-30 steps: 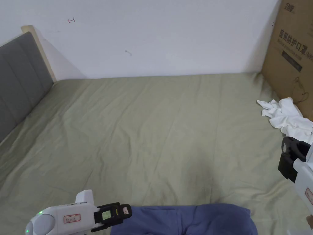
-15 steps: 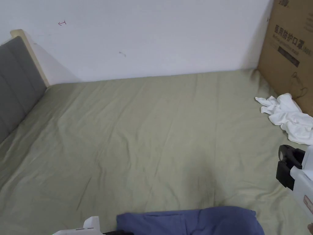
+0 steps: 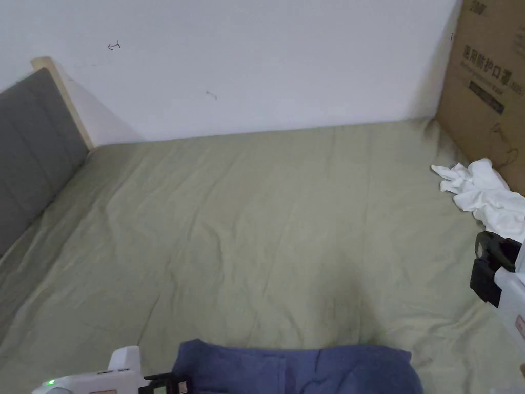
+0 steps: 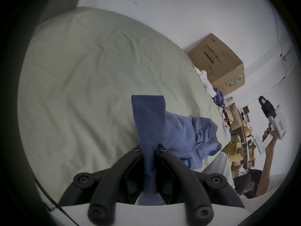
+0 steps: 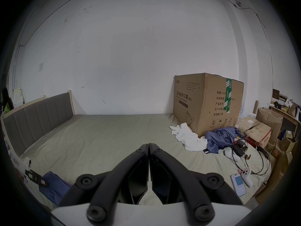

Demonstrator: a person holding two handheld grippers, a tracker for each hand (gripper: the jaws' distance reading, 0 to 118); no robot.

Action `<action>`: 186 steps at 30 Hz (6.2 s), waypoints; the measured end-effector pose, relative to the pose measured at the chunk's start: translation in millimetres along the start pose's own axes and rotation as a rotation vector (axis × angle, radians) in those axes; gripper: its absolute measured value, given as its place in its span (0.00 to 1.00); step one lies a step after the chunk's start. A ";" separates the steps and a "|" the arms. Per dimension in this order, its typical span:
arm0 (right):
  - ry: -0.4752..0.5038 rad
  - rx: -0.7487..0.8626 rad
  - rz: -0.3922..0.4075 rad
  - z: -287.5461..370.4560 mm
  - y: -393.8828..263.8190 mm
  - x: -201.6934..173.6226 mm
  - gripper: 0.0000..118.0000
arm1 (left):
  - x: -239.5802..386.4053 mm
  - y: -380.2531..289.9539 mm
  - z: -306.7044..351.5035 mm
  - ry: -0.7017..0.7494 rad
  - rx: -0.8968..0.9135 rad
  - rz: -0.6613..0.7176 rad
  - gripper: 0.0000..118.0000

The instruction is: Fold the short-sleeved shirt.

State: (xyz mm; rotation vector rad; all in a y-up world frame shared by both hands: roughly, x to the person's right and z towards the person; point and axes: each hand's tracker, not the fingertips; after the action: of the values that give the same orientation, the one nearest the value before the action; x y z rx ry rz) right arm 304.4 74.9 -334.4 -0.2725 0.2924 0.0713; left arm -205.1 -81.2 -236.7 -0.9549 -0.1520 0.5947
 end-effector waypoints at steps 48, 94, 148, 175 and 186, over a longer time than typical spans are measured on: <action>-0.023 0.018 -0.010 31.1 4.1 34.5 0.00 | 258.2 -9.7 -119.2 0.012 0.014 -0.234 0.94; -0.017 -0.004 0.016 39.3 -2.8 39.8 0.00 | 257.1 -104.9 -137.1 0.082 0.414 -0.520 0.00; 0.219 -0.381 0.124 -71.1 -240.0 -165.7 0.00 | 143.8 -6.1 82.9 0.455 0.889 -0.410 0.00; 0.279 -0.390 0.091 -76.7 -245.9 -150.2 0.00 | 33.7 -10.1 -149.1 -0.076 -0.197 0.017 0.55; 0.292 -0.399 0.077 -76.2 -240.5 -149.3 0.00 | 60.2 -18.2 -137.2 -0.049 -0.164 -0.061 0.17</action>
State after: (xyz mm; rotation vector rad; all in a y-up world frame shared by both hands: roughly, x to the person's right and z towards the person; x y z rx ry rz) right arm 166.9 -181.7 -299.3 -0.6706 0.5799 0.1674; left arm -96.1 -155.6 -309.8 -1.0903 -0.2760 0.5556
